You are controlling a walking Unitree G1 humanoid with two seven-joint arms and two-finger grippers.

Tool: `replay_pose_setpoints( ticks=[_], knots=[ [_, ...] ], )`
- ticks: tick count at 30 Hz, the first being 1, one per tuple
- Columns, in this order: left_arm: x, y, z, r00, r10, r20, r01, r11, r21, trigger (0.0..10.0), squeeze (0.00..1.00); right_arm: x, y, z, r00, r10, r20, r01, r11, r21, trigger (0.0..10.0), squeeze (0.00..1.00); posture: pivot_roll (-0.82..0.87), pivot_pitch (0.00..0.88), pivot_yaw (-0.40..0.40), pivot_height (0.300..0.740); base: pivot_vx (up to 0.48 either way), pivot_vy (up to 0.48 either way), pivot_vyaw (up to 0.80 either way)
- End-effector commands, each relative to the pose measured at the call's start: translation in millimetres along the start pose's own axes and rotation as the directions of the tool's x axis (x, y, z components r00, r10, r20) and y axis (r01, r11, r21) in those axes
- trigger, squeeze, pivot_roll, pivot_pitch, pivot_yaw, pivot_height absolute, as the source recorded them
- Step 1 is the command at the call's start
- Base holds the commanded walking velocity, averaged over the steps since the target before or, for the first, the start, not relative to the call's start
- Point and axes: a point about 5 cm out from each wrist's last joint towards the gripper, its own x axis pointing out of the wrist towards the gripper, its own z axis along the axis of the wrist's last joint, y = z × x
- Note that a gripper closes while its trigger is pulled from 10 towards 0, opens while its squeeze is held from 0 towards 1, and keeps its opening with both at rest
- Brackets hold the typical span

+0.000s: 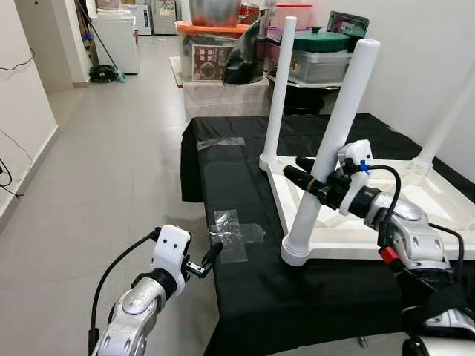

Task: Building children table

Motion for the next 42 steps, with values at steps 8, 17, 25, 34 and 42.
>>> replay_pose_setpoints(
  ticks=[8,17,25,34,42],
  knots=[
    [0.1,-2.1,-2.0,1.000,-0.004,-0.013,0.004,1.000,0.010,10.0,0.00,-13.9,17.0,-51.2,0.587,-0.778,-0.223,0.790,0.611,-0.052,0.0,0.00,0.06,0.000,-0.058,0.740,0.000,0.000,0.00],
    [1.4,-1.6,-1.3,1.000,-0.005,-0.014,0.005,1.000,0.008,10.0,0.00,-11.9,50.0,-69.3,0.540,-0.801,-0.257,0.806,0.581,-0.117,0.0,0.00,0.05,0.000,-0.059,0.740,0.000,0.000,0.00],
    [2.3,-3.4,-2.0,1.000,-0.002,-0.013,0.002,1.000,0.002,10.0,0.00,3.4,12.9,-22.3,0.745,-0.665,-0.058,0.662,0.747,-0.053,10.0,1.00,0.05,0.000,-0.060,0.740,0.000,0.000,0.00],
    [3.3,-3.5,-1.6,1.000,-0.003,-0.011,0.003,1.000,0.002,10.0,0.00,1.4,13.7,17.5,0.957,-0.288,0.032,0.289,0.945,-0.154,10.0,0.00,0.04,0.000,-0.060,0.740,0.000,0.000,0.00],
    [4.1,-2.6,-0.7,1.000,-0.002,-0.007,0.002,1.000,0.007,10.0,0.00,-5.6,8.9,14.0,0.999,0.054,-0.006,-0.054,0.985,-0.162,0.0,0.00,0.06,0.000,-0.069,0.740,0.000,0.000,0.00]
  ],
)
